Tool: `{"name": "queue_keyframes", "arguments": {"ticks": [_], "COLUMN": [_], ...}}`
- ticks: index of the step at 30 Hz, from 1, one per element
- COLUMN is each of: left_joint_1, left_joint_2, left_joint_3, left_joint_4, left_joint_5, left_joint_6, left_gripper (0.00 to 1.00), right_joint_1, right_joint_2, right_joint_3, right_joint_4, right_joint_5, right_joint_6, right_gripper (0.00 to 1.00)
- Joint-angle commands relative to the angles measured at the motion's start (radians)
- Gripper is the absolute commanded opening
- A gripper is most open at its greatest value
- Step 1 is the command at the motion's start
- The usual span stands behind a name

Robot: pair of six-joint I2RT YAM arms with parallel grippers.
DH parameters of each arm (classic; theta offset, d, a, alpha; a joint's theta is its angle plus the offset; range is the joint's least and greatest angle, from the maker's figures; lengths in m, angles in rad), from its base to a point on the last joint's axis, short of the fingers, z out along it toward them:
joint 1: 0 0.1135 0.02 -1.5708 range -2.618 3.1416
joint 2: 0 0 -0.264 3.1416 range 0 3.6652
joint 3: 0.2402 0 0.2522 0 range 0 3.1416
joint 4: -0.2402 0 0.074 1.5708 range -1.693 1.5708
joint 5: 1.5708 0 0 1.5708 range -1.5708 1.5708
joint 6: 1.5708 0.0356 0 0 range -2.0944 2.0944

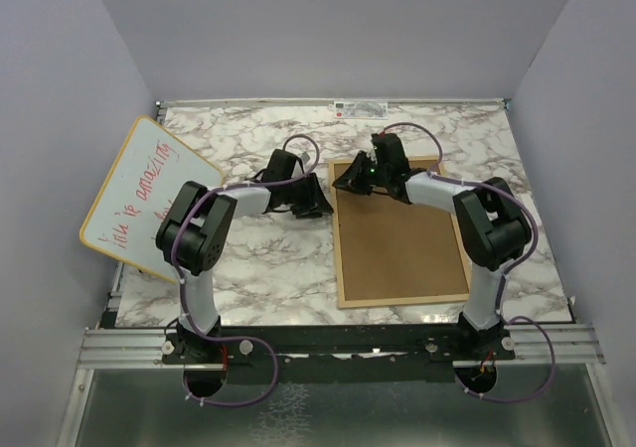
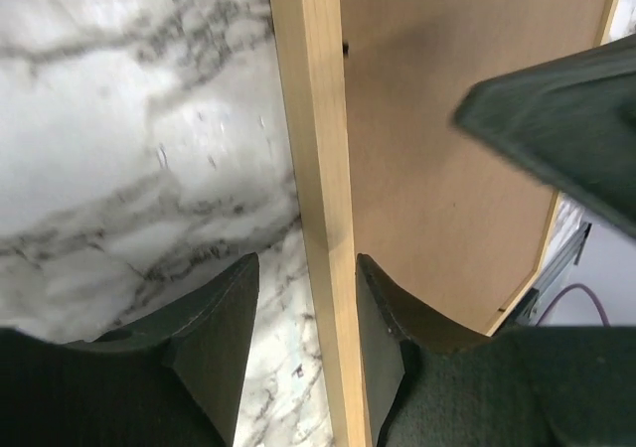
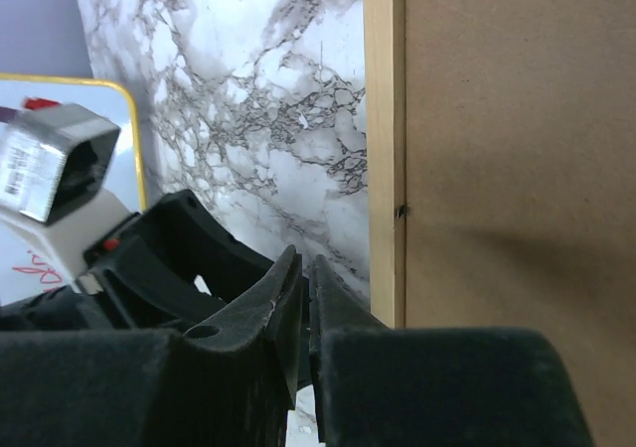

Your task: Put the photo into the frame

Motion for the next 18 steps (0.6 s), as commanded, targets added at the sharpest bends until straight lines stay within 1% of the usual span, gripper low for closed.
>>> {"name": "queue_keyframes", "arguments": {"ticks": [1,4,8,12,14,15,18], "left_joint_1": [0.020,0.020,0.020,0.020,0.020,0.020,0.020], "left_joint_2": [0.123,0.152,0.190,0.211,0.228,0.238,0.268], "left_joint_3": [0.023,0.028,0.019,0.009,0.022,0.032,0.046], "left_joint_4": [-0.119,-0.124,-0.133,-0.128,-0.139,-0.150,-0.184], "left_joint_5": [-0.082,-0.069,-0.069,-0.073,-0.082,-0.088,-0.107], "left_joint_6": [0.082,0.090,0.111,0.124,0.140,0.146,0.157], "left_gripper": [0.46,0.46,0.47,0.54,0.55,0.54,0.47], "right_joint_1": [-0.020,-0.034,-0.054,-0.058,-0.058,-0.057,-0.058], "right_joint_2": [0.090,0.112,0.144,0.169,0.181,0.183,0.192], "right_joint_3": [0.079,0.085,0.101,0.119,0.122,0.120,0.118], "right_joint_4": [-0.013,0.028,0.025,0.013,0.016,0.017,0.027], "right_joint_5": [-0.132,-0.162,-0.176,-0.188,-0.202,-0.204,-0.208], "right_joint_6": [-0.017,-0.014,-0.023,-0.041,-0.049,-0.052,-0.060], "right_gripper": [0.11,0.10,0.08,0.08,0.07,0.07,0.07]}}
